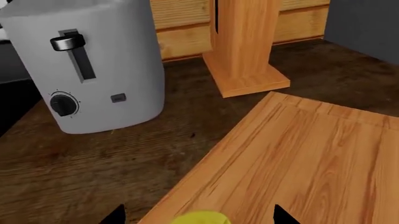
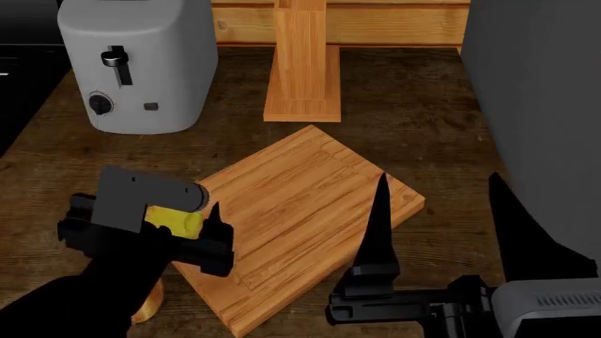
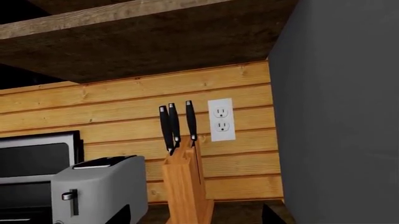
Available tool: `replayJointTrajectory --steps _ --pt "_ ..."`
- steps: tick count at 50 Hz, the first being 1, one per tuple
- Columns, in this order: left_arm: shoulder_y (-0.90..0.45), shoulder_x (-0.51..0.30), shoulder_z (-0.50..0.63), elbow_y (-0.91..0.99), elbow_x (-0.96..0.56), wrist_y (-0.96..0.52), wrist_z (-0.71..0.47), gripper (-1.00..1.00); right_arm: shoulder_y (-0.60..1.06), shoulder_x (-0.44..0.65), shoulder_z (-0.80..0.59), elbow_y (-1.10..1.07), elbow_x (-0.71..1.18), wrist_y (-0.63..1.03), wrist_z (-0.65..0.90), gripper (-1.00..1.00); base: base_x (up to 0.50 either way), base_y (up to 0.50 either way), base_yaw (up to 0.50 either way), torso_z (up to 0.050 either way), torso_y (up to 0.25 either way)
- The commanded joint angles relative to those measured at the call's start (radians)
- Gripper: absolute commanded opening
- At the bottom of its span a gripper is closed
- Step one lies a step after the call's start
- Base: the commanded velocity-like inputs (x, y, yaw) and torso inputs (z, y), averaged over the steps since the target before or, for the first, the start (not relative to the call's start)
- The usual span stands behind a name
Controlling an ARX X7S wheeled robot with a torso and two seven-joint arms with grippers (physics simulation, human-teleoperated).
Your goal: Place the bread and cheese on the cutting board.
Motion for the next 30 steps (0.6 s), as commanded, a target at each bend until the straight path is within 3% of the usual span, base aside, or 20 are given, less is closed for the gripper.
replayJointTrajectory --steps 1,12,21,30 --pt "-0.013 -0.002 -0.069 0.149 -0.002 -0.064 -0.040 1.00 0.000 -0.014 0.018 -0.001 -0.029 0.001 -0.020 1.00 0.00 0.00 0.00 0.000 0.000" --pt "0.014 -0.046 -0.151 0.426 -0.078 -0.196 -0.107 1.00 0.001 -0.010 0.017 -0.006 -0.026 0.001 -0.015 1.00 0.00 0.00 0.00 0.000 0.000" --pt "0.158 -0.120 -0.199 0.645 -0.118 -0.225 -0.132 1.00 0.001 -0.008 0.013 -0.010 -0.027 0.001 -0.010 1.00 0.00 0.00 0.00 0.000 0.000" --pt "0.331 -0.172 -0.218 0.758 -0.112 -0.157 -0.136 1.00 0.001 -0.002 0.011 -0.028 -0.024 0.008 -0.001 1.00 0.00 0.00 0.00 0.000 0.000"
